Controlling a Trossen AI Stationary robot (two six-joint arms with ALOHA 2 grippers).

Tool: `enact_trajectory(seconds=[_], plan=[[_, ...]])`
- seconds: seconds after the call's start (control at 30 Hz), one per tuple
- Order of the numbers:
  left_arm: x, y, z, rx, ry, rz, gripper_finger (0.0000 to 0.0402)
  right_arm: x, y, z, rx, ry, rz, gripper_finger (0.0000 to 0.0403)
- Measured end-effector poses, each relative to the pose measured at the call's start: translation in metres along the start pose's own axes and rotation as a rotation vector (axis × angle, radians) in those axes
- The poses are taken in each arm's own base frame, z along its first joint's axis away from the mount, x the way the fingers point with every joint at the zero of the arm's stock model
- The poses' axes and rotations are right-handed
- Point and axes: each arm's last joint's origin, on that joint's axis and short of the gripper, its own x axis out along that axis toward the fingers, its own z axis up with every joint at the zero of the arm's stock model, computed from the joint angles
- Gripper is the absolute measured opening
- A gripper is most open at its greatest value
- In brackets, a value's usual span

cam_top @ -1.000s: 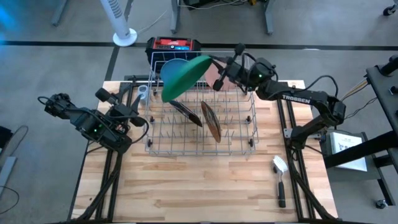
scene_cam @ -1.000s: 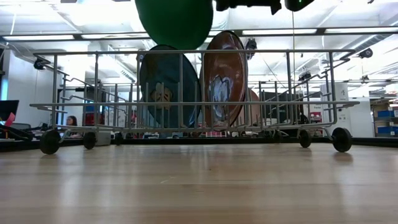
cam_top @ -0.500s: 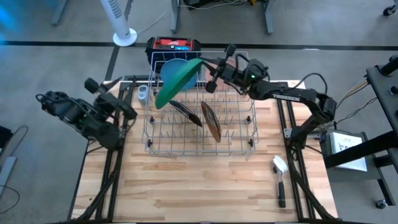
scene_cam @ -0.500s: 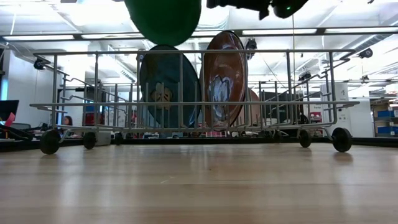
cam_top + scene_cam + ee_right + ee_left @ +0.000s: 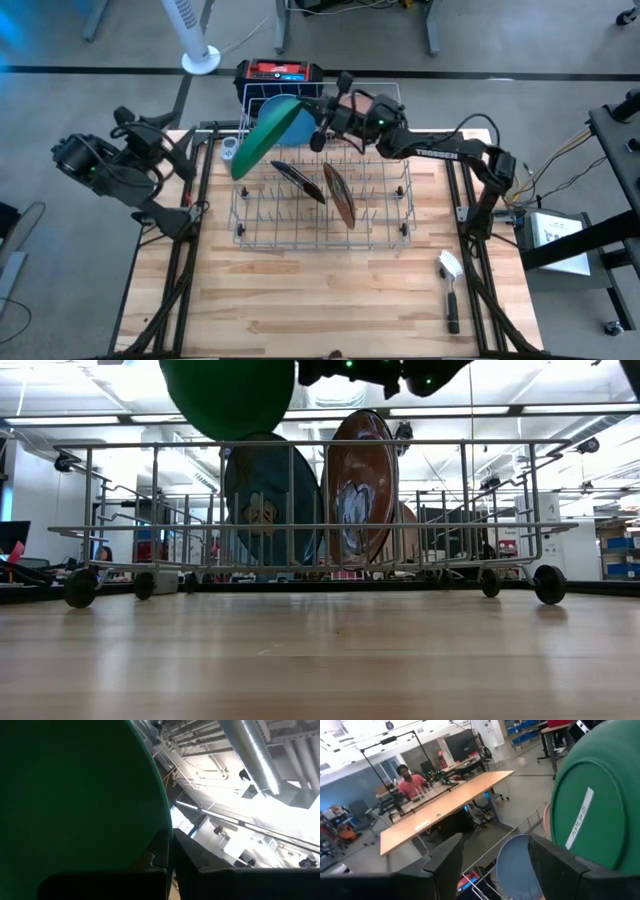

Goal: Sort dishes
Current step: Put the green plate into the dish rack

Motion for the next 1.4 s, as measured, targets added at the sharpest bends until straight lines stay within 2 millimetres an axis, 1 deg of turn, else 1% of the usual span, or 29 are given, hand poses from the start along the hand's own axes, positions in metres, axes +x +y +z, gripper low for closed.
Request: enact_trajectory(seconds=[0.2,0.27,0.47,0.67,0.8,1.03,1.4], plan=[[-0.001,0.012,-0.004,-0.035,0.008,-0.022,0.0211,0.013,0.016,-0.007,-0.045,-0.010,0.039,0.0000],[-0.001,0.014,-0.005,-0.041,0.014,-0.034,0.0211,0.015,0.018,-0.006,-0.053,-0.021,0.044,0.0000],[-0.002,0.016,-0.006,-0.047,0.026,-0.058,0.0211,0.020,0.033,-0.008,-0.102,-0.024,0.072,0.0000],[-0.002,0.015,-0.006,-0.041,0.030,-0.065,0.0211,0.022,0.042,-0.005,-0.137,-0.037,0.085,0.0000],[-0.002,0.015,-0.006,-0.039,0.030,-0.065,0.0211,0.023,0.051,-0.009,-0.170,-0.028,0.115,0.0000],[-0.001,0.011,-0.008,-0.024,0.033,-0.064,0.0211,0.024,0.062,-0.006,-0.246,-0.060,0.178,0.0000],[0.001,0.001,-0.015,-0.007,0.040,-0.059,0.0211,0.023,0.066,-0.006,-0.259,-0.104,0.234,0.0000]])
